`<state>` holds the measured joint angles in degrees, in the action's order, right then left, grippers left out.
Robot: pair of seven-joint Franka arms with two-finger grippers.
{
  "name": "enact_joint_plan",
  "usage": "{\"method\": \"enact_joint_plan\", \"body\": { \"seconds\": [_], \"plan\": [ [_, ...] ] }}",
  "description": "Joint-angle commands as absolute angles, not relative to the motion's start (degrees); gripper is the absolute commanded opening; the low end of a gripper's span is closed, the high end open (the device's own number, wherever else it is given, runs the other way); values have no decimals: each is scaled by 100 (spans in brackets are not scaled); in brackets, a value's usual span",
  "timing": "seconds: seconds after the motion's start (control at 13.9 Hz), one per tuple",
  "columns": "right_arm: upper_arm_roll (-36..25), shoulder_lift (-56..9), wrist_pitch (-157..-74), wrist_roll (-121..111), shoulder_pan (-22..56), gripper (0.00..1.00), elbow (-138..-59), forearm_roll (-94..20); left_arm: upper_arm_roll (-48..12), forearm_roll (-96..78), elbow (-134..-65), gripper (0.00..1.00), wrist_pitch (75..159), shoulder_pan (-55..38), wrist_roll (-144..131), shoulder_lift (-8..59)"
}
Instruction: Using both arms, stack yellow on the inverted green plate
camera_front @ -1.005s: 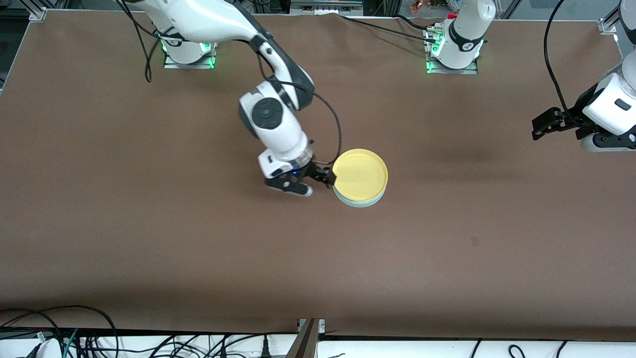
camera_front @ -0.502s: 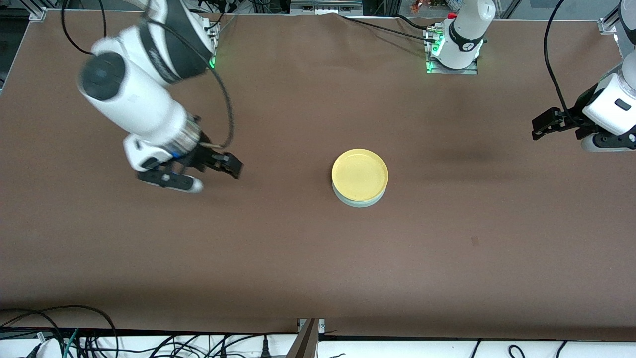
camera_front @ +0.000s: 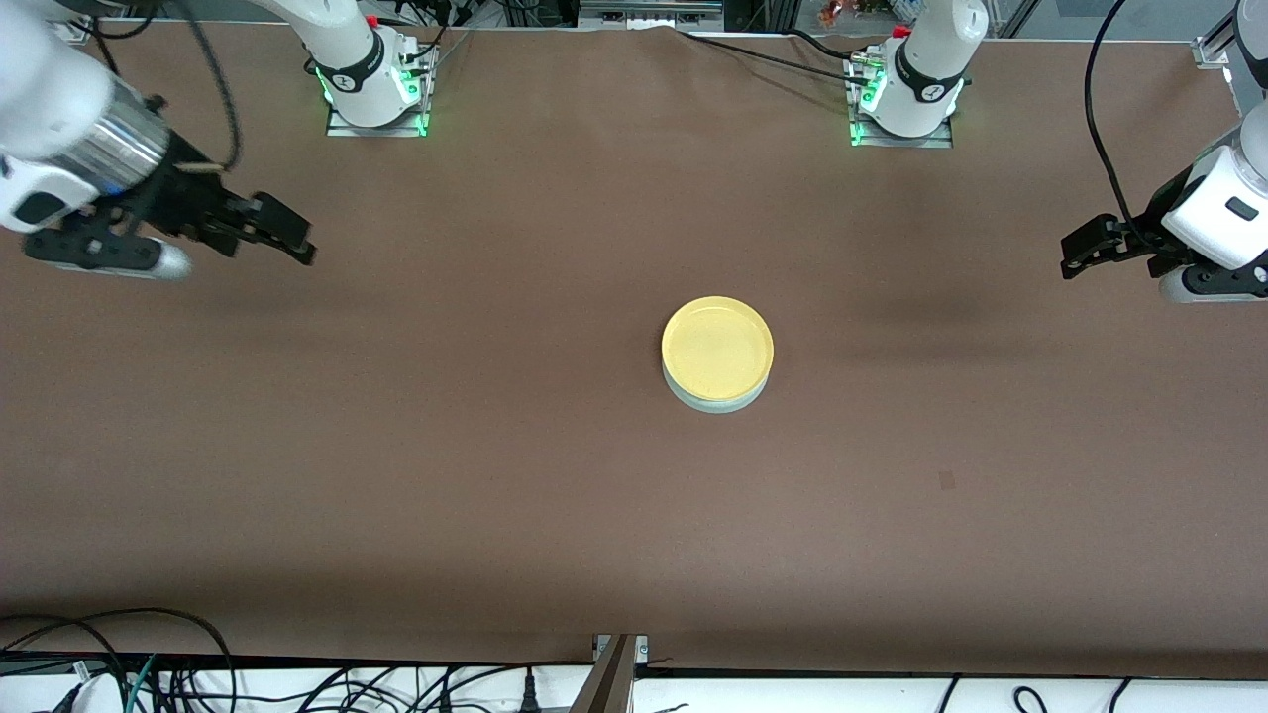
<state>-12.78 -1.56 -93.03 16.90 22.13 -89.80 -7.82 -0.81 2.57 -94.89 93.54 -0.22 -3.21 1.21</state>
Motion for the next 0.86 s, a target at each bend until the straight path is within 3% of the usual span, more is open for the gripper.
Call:
{"method": "enact_joint_plan", "body": {
  "seconds": [0.0,0.22,0.79],
  "plan": [
    [-1161,211,-9282,1301,1847,100,-9431,-581,-88,88,-9378,100,9272,53,-185,158],
    [-731,211,-9272,1239,1478,100,-9431,-396,-88,88,-9378,100,9272,53,-185,158],
    [-721,176,-9255,905,1503,100,-9316,-193,-88,88,-9378,100,9264,53,-185,158]
  ]
}}
